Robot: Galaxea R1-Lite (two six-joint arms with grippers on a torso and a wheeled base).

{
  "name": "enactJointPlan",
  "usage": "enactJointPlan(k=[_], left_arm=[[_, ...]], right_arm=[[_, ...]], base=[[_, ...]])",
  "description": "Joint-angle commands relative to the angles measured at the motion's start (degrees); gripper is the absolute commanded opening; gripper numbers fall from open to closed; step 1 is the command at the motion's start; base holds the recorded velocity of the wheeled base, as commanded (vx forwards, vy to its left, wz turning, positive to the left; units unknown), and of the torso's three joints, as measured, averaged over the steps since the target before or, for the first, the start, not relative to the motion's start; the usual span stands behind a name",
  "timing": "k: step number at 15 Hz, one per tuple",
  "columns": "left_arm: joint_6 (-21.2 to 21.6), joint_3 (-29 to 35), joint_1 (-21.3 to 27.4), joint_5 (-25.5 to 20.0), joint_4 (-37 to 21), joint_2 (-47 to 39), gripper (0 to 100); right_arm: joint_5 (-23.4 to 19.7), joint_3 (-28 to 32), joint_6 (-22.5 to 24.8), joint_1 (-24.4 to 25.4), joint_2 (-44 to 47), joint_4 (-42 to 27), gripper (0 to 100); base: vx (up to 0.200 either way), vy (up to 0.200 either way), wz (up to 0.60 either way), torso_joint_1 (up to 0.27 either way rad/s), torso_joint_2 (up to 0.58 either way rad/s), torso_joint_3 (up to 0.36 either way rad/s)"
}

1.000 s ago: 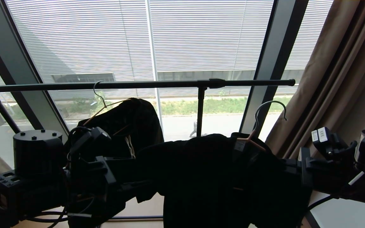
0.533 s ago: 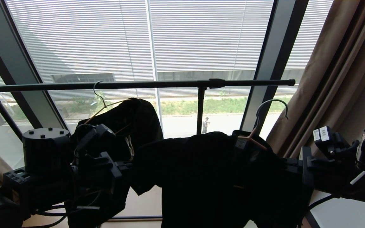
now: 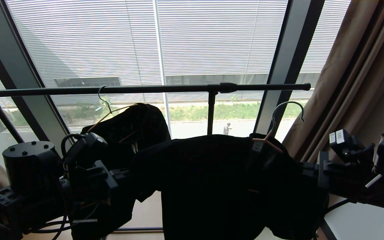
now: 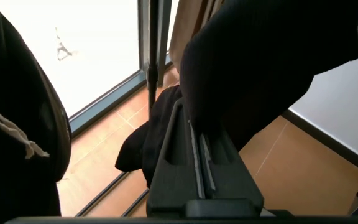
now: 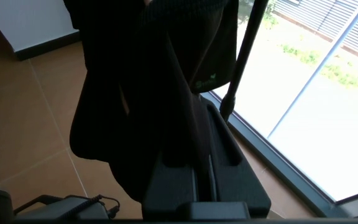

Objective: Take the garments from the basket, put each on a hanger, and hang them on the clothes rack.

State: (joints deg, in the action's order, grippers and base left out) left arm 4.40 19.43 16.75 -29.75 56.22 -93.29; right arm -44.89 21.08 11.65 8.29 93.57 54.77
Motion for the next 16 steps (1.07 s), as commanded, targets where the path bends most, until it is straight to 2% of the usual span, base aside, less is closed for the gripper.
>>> enactJointPlan(k=[1, 4, 7, 11, 16], left_arm=[[-0.01, -1.33, -0.75, 0.04, 0.73, 0.13, 0], [-0.01, -1.77, -1.46, 0.13, 1.61, 0.04, 0], [-0.09, -2.82, -2.42, 0.13, 1.7, 0.13, 0], [-0.09, -4.58, -4.01, 0.04, 4.16, 0.04, 0], [-0.09, -6.25, -4.09, 0.04, 4.6, 0.13, 0]], right_arm=[[-0.11, 0.28, 0.04, -1.08, 0.47, -0.02, 0], [-0.11, 1.16, -0.05, -2.49, 0.64, -0.02, 0], [-1.96, 1.6, -0.05, -4.07, 1.61, 0.07, 0], [-2.14, 1.95, -0.05, -4.51, 1.7, -0.02, 0], [-2.14, 2.21, -0.05, -5.13, 1.7, -0.02, 0]], base=[[0.0, 0.0, 0.0, 0.0, 0.0, 0.0], [0.0, 0.0, 0.0, 0.0, 0.0, 0.0], [0.0, 0.0, 0.0, 0.0, 0.0, 0.0], [0.0, 0.0, 0.0, 0.0, 0.0, 0.0], [0.0, 0.0, 0.0, 0.0, 0.0, 0.0]])
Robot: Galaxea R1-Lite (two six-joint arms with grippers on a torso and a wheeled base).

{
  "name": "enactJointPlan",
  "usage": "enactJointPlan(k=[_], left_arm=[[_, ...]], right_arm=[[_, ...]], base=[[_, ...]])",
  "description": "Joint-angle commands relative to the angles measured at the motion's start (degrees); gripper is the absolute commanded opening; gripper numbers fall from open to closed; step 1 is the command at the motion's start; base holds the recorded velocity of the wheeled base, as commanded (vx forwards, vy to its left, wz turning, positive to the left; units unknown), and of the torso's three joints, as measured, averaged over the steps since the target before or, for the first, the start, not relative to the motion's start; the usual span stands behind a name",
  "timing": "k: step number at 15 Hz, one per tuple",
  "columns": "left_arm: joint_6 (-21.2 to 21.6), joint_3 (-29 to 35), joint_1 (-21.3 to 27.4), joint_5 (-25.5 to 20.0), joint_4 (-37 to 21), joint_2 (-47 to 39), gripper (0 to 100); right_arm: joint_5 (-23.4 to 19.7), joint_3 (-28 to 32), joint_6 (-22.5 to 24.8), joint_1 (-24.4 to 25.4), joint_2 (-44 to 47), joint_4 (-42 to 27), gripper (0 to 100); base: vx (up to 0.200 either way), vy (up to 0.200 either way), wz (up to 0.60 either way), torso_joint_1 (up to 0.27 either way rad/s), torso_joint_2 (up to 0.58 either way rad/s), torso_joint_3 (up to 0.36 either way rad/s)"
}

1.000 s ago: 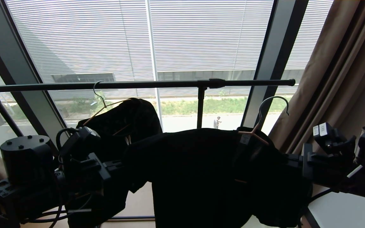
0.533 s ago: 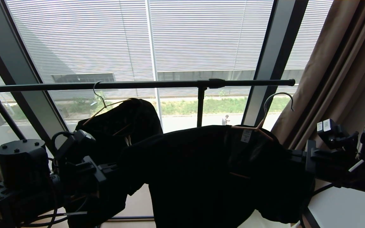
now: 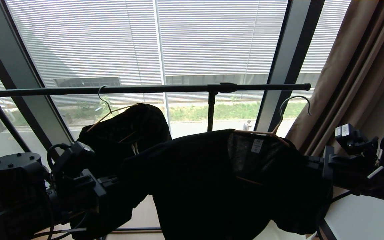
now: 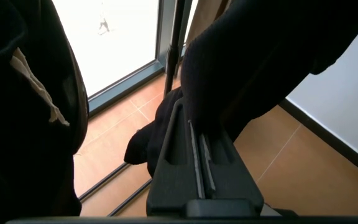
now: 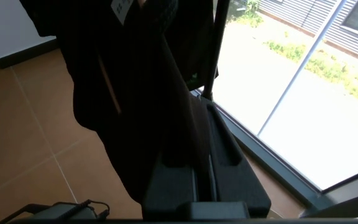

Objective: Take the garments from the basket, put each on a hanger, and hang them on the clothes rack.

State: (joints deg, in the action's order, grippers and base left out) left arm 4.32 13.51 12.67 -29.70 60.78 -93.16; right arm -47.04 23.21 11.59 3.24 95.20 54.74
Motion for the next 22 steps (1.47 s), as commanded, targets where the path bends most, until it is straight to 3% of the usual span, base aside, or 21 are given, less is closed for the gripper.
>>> enactJointPlan(k=[1, 4, 5, 11, 15, 16, 18, 19, 22], left_arm=[[-0.01, -0.32, -0.01, -0.01, 0.04, 0.0, 0], [-0.01, 0.03, 0.25, -0.01, 0.04, 0.0, 0], [-0.01, -0.15, 0.25, -0.01, 0.13, 0.08, 100], [0.08, -2.78, -0.36, -0.27, 0.13, 3.42, 100], [-0.1, 3.54, 2.89, 1.31, -1.81, 7.38, 100], [-0.1, 5.57, 3.42, 2.54, -4.09, 7.38, 100], [-0.45, 16.64, 7.64, 7.11, -21.76, 8.87, 100], [-1.15, 21.39, 9.66, 7.28, -28.53, 9.58, 100], [-1.77, 29.47, 14.76, 6.84, -35.47, 9.4, 100]], right_arm=[[-0.07, -0.01, 0.01, -0.08, 0.08, 0.02, 0], [-0.07, -0.01, 0.01, 0.01, 0.17, -0.07, 0], [0.02, -0.01, 0.01, 0.01, 0.08, -0.07, 0], [0.02, 0.17, 0.01, 0.01, 0.43, -0.24, 0], [0.2, -1.68, 0.45, 4.32, 3.59, -0.24, 0], [0.2, -1.85, 0.62, 5.19, 4.03, -0.24, 0], [0.29, -3.0, 0.98, 7.3, 4.65, -0.07, 0], [0.29, -3.17, 0.89, 7.92, 4.65, -0.07, 0], [0.29, -3.87, 1.77, 9.06, 4.82, -0.07, 0]], base=[[0.0, 0.0, 0.0, 0.0, 0.0, 0.0], [0.0, 0.0, 0.0, 0.0, 0.0, 0.0], [0.0, 0.0, 0.0, 0.0, 0.0, 0.0], [0.0, 0.0, 0.0, 0.0, 0.0, 0.0], [0.0, 0.0, 0.0, 0.0, 0.0, 0.0], [0.0, 0.0, 0.0, 0.0, 0.0, 0.0], [0.0, 0.0, 0.0, 0.0, 0.0, 0.0], [0.0, 0.0, 0.0, 0.0, 0.0, 0.0], [0.0, 0.0, 0.0, 0.0, 0.0, 0.0]])
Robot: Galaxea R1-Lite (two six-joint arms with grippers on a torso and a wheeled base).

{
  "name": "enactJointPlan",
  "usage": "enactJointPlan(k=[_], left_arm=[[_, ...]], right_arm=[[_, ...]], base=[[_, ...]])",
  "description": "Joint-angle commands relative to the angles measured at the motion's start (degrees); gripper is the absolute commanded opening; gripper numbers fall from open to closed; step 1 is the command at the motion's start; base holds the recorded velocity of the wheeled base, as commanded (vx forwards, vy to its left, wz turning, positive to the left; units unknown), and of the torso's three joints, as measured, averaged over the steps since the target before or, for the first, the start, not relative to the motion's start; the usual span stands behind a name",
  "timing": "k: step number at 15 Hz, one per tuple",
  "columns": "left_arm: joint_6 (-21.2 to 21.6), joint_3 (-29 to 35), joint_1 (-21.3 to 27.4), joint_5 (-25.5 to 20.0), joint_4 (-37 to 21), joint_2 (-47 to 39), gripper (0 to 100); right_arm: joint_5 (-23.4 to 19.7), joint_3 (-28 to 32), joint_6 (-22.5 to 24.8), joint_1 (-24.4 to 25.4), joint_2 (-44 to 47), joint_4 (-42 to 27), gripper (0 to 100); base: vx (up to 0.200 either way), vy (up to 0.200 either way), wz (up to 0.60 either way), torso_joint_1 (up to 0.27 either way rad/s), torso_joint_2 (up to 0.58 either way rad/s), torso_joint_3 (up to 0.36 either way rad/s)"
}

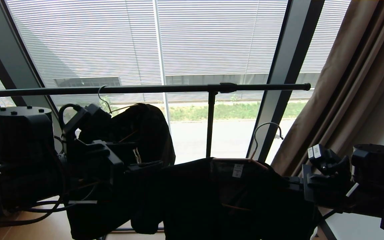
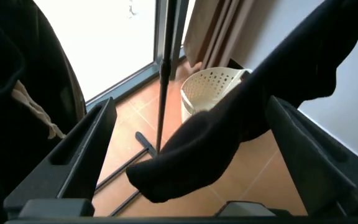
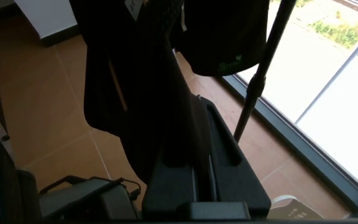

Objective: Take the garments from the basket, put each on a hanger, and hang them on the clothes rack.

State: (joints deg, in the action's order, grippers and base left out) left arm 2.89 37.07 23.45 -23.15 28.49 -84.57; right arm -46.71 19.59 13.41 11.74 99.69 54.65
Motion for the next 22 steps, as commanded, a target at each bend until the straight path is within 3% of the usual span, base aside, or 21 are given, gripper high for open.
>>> enactJointPlan(k=[1, 3, 6, 11, 18, 19, 22], left_arm=[[-0.34, 7.49, 6.78, -0.05, -4.85, 0.45, 100], [0.1, 7.66, 9.33, -1.55, -6.87, -0.42, 100], [4.85, 7.93, 12.93, -1.9, -10.56, -2.01, 100], [10.82, 6.52, 14.16, -1.9, -11.09, -5.17, 100], [11.88, 5.38, 14.43, -1.64, -10.74, -6.93, 100], [11.96, 4.94, 14.43, -1.64, -10.74, -6.93, 0], [11.88, 5.03, 14.43, -1.46, -10.65, -6.93, 0]], right_arm=[[-0.04, -0.43, 1.27, 0.74, 0.94, 0.02, 0], [-0.04, -0.78, 2.32, 0.83, 1.12, 0.02, 0], [-0.04, -1.05, 2.59, 1.8, 0.68, 0.11, 0], [-0.13, -1.84, 2.59, 2.5, -0.64, 0.28, 0], [-0.13, -3.15, 2.59, 4.26, -4.6, 0.19, 0], [-0.13, -3.15, 2.59, 4.26, -4.68, 0.19, 0], [-0.13, -3.15, 2.59, 4.26, -4.68, 0.19, 0]], base=[[0.0, 0.0, 0.0, 0.0, 0.0, 0.0], [0.0, 0.0, 0.0, 0.0, 0.0, 0.0], [0.0, 0.0, 0.0, 0.0, 0.0, 0.0], [0.0, 0.0, 0.0, 0.0, 0.0, 0.0], [0.0, 0.0, 0.0, 0.0, 0.0, 0.0], [0.0, 0.0, 0.0, 0.0, 0.0, 0.0], [0.0, 0.0, 0.0, 0.0, 0.0, 0.0]])
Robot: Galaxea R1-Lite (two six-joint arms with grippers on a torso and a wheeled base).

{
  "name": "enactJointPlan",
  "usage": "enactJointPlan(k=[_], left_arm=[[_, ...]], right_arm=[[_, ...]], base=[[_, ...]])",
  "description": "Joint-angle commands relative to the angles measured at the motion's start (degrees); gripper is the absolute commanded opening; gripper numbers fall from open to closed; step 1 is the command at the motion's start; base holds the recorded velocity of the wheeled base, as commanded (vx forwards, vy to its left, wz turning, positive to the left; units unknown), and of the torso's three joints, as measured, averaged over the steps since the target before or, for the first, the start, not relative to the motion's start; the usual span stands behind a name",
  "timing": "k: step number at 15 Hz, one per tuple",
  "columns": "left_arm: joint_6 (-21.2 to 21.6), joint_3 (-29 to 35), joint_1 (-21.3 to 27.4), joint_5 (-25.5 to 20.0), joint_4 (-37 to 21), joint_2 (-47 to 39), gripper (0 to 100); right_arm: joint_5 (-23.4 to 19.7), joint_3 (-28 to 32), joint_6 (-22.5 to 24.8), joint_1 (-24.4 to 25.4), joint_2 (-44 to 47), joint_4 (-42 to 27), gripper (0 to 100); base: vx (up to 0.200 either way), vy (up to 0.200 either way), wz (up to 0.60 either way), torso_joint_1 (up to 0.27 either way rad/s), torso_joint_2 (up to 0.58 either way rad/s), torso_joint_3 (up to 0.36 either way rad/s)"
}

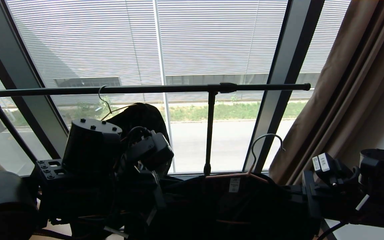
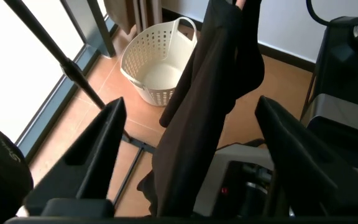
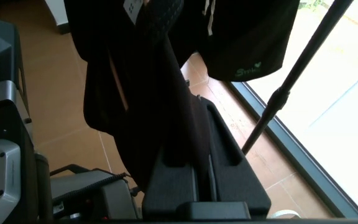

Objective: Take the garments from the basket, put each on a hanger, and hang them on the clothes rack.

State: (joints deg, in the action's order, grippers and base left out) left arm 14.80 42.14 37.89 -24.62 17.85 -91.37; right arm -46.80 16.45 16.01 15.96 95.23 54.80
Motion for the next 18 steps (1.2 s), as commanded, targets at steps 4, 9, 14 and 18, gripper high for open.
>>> enactJointPlan(k=[4, 9, 14, 18], left_arm=[[0.23, -0.13, -0.1, 0.02, 0.08, 0.05, 0], [0.14, -0.22, -0.36, 0.02, 2.28, 0.23, 0], [-0.12, -6.64, -2.56, -0.25, 7.64, 4.62, 0], [-0.65, -11.82, -4.05, -0.34, 12.39, 8.31, 0]], right_arm=[[0.13, -0.01, -0.01, 0.04, -0.14, -0.04, 0], [0.39, -0.27, -0.54, -0.05, -0.05, -0.3, 0], [0.13, 0.96, -0.45, -1.89, 0.22, 0.13, 100], [-0.05, 2.01, -0.54, -3.83, 0.74, 0.13, 100]], base=[[0.0, 0.0, 0.0, 0.0, 0.0, 0.0], [0.0, 0.0, 0.0, 0.0, 0.0, 0.0], [0.0, 0.0, 0.0, 0.0, 0.0, 0.0], [0.0, 0.0, 0.0, 0.0, 0.0, 0.0]])
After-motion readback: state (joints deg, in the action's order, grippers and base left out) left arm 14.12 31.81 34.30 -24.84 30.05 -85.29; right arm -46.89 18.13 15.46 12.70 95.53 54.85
